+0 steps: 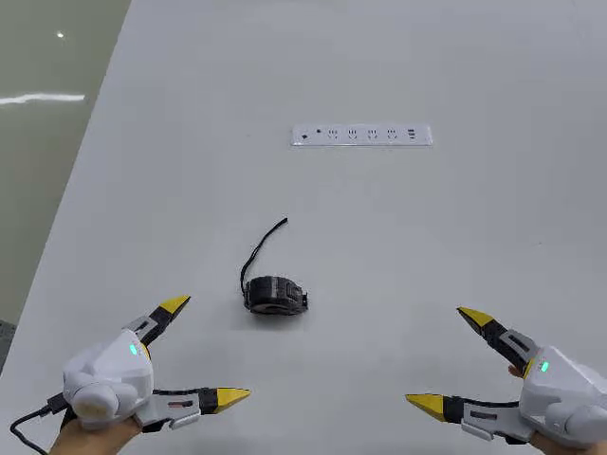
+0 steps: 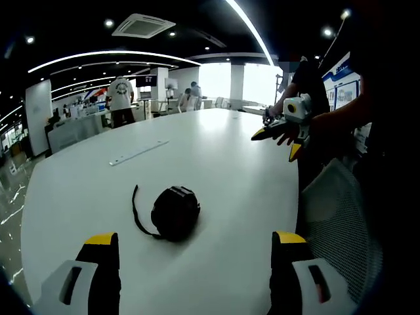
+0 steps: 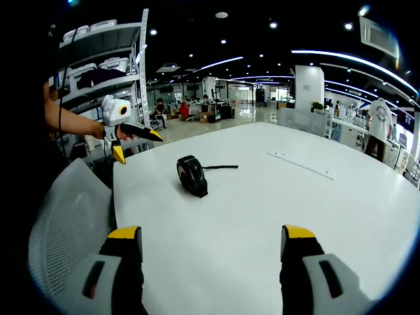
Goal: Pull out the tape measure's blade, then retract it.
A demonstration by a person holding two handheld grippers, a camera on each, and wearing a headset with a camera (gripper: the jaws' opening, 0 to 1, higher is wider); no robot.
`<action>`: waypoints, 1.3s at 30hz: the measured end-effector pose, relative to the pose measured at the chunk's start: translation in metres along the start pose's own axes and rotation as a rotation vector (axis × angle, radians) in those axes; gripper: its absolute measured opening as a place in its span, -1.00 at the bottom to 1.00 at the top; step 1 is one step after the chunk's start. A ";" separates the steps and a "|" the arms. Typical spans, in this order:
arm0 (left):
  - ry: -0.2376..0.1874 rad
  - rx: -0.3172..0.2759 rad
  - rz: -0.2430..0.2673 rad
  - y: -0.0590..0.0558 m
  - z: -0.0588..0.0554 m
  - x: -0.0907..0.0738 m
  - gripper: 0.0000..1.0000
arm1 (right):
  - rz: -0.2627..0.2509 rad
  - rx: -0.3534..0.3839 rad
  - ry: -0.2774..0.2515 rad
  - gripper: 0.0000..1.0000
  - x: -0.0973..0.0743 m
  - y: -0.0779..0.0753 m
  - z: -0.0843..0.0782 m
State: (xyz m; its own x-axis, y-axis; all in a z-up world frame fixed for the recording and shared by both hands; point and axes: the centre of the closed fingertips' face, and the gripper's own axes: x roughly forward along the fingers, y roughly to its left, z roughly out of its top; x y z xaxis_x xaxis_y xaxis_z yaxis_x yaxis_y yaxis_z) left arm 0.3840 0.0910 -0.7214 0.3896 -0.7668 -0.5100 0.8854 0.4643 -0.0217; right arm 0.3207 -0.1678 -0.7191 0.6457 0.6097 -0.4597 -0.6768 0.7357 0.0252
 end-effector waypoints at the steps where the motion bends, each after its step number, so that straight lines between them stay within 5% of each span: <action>1: 0.005 0.005 -0.007 0.000 0.000 0.001 0.84 | 0.006 -0.005 0.003 0.76 0.001 0.000 0.000; 17: 0.035 0.049 -0.056 0.006 0.003 0.014 0.70 | 0.055 -0.051 0.032 0.59 0.013 -0.007 0.002; 39: 0.115 0.164 -0.149 0.021 0.001 0.051 0.37 | 0.167 -0.167 0.093 0.29 0.061 -0.011 0.006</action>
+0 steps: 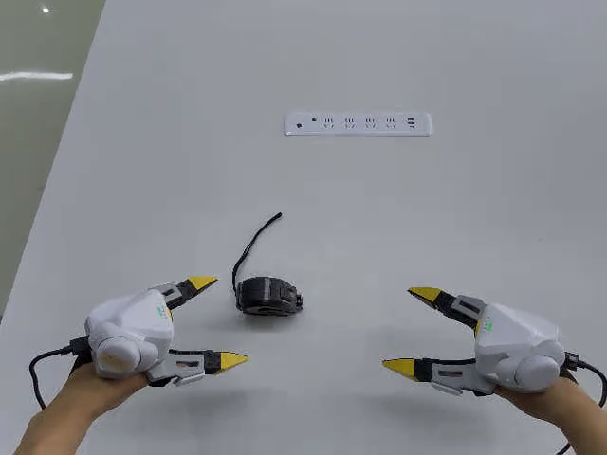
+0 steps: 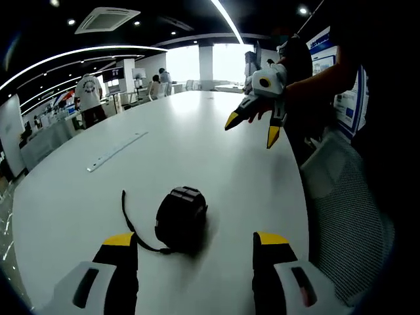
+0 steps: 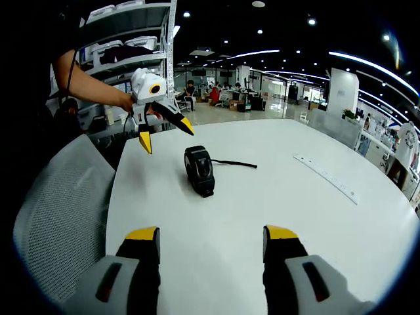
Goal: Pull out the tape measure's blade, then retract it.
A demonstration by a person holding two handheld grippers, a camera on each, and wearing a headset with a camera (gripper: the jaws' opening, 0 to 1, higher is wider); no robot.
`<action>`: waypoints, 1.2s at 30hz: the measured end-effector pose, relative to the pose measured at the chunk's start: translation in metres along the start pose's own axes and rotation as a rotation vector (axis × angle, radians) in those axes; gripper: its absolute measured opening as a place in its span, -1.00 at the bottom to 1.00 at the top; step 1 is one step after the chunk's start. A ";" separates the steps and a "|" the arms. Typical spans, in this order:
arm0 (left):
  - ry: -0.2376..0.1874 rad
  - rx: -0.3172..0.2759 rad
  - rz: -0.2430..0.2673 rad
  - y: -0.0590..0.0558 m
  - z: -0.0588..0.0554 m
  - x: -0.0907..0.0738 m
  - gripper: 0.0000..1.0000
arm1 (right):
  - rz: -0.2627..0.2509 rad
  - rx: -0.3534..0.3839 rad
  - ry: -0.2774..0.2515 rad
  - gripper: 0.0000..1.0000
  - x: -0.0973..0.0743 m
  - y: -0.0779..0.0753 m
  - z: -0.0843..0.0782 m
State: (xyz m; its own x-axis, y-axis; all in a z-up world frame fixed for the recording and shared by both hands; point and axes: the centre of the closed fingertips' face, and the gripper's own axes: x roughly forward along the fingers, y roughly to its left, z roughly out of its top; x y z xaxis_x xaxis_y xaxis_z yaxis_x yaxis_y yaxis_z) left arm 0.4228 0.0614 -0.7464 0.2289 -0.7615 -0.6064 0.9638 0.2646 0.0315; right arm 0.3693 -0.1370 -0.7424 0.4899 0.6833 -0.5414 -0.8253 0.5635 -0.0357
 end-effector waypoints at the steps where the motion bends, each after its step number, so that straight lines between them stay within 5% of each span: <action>1: 0.006 0.008 -0.002 0.001 -0.001 0.001 0.34 | 0.005 -0.005 0.003 0.28 0.002 0.000 -0.001; 21: 0.138 0.156 -0.062 0.014 -0.017 0.032 -0.02 | 0.097 -0.100 0.077 0.00 0.044 -0.006 -0.005; 36: 0.231 0.225 -0.153 0.016 -0.026 0.054 -0.23 | 0.157 -0.139 0.114 -0.18 0.077 -0.002 -0.003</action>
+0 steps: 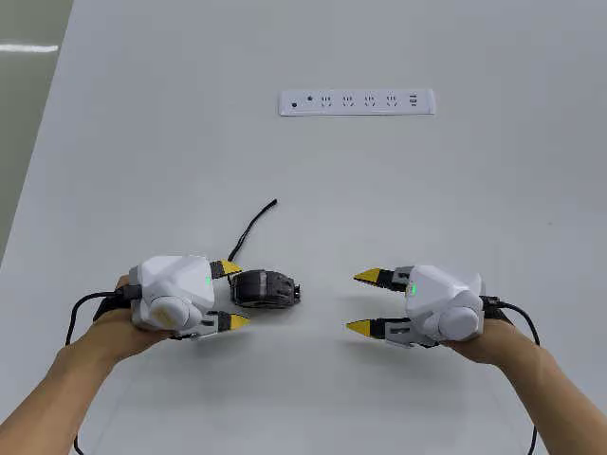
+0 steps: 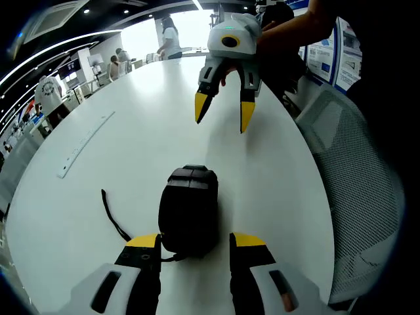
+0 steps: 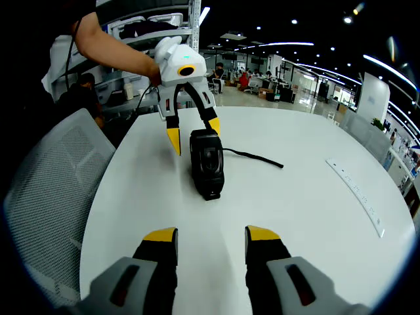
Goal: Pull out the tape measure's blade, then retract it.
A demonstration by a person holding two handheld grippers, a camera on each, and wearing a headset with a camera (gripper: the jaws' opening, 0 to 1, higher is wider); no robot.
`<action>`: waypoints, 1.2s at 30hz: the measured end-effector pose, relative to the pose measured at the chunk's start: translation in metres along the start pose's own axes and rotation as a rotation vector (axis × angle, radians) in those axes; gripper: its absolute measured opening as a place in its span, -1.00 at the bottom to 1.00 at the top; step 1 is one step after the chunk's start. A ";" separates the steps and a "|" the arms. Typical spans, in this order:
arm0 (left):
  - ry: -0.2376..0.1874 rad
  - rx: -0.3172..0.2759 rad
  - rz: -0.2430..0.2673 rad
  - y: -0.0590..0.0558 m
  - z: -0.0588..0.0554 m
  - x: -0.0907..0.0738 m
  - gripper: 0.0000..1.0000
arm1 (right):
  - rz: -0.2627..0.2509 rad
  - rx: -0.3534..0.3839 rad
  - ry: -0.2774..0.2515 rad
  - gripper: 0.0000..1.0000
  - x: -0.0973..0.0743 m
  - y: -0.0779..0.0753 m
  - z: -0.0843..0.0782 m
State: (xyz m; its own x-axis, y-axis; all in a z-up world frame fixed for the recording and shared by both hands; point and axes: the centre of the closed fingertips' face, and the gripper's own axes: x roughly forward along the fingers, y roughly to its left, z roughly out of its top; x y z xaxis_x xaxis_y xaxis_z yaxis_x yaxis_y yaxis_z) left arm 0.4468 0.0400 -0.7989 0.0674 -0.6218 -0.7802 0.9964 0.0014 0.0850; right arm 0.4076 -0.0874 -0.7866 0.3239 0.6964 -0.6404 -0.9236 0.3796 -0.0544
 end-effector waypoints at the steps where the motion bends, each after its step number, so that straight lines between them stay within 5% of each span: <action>1: 0.008 0.007 -0.005 0.000 -0.001 0.001 -0.25 | 0.006 -0.009 0.004 -0.19 0.003 0.000 0.001; 20: 0.067 0.045 -0.033 0.005 -0.006 0.017 -0.39 | 0.054 -0.014 0.038 -0.29 0.045 -0.004 0.014; 36: 0.050 0.030 -0.052 0.004 0.002 0.021 -0.34 | 0.084 -0.006 0.068 -0.37 0.070 -0.003 0.014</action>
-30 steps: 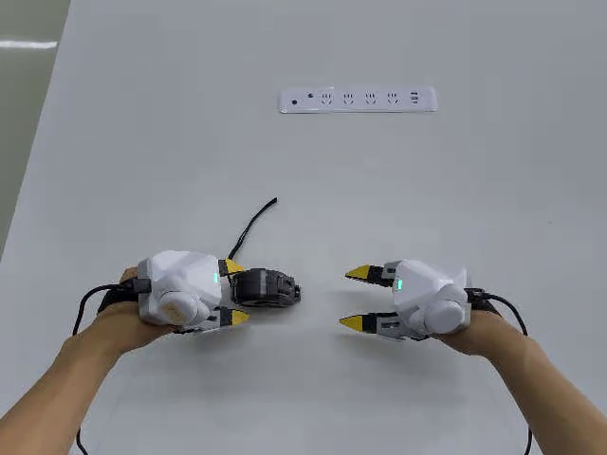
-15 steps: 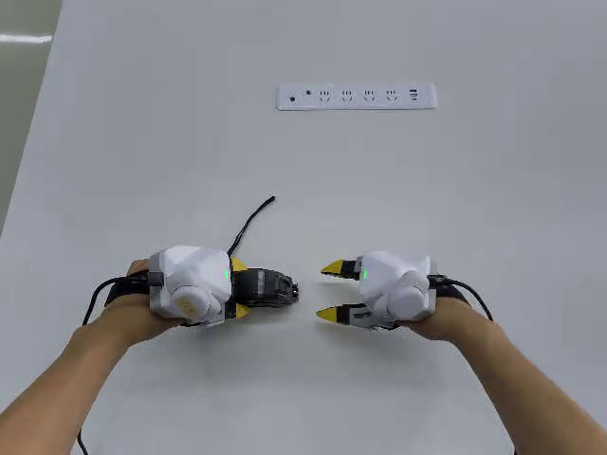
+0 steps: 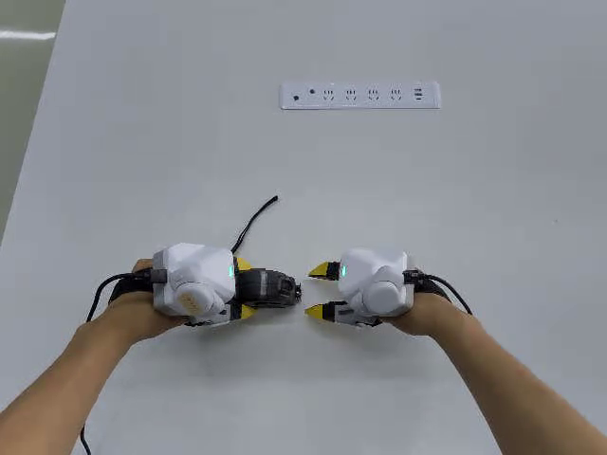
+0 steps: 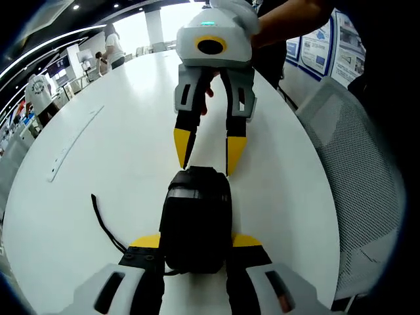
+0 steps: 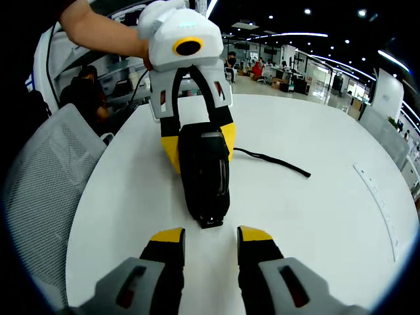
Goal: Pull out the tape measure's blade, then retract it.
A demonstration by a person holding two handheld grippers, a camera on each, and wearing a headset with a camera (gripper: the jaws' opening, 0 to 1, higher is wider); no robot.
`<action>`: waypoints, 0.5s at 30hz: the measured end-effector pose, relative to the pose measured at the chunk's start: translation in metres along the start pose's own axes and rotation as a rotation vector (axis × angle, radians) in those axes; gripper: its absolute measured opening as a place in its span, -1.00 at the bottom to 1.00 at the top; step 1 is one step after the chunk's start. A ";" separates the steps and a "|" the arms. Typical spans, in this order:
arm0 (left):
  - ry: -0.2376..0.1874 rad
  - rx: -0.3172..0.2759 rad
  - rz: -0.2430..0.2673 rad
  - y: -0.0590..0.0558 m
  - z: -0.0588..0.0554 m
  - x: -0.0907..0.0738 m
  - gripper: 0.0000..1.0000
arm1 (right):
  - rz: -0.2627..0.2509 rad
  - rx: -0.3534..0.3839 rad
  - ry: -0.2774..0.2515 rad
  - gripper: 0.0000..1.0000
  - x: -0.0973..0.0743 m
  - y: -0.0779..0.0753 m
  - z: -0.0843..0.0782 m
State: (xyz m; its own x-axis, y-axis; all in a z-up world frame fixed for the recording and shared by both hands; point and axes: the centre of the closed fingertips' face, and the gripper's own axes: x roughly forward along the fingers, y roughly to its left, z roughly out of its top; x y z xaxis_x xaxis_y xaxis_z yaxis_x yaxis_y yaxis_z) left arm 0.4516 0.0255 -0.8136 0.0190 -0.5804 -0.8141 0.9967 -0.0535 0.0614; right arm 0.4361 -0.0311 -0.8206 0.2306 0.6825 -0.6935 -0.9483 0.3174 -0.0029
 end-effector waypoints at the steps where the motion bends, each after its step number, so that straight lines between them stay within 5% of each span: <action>1: 0.003 0.004 -0.001 0.000 0.000 0.001 -0.34 | -0.001 0.004 -0.001 -0.38 0.001 -0.001 0.000; 15: 0.005 0.028 -0.002 0.000 0.000 0.002 -0.37 | 0.022 -0.003 -0.002 -0.53 0.011 -0.001 0.007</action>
State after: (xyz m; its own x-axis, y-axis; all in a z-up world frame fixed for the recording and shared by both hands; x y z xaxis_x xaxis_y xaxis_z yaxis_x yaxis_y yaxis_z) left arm 0.4515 0.0245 -0.8159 0.0179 -0.5760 -0.8173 0.9941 -0.0772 0.0761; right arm 0.4415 -0.0193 -0.8232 0.2103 0.6905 -0.6921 -0.9537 0.3005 0.0100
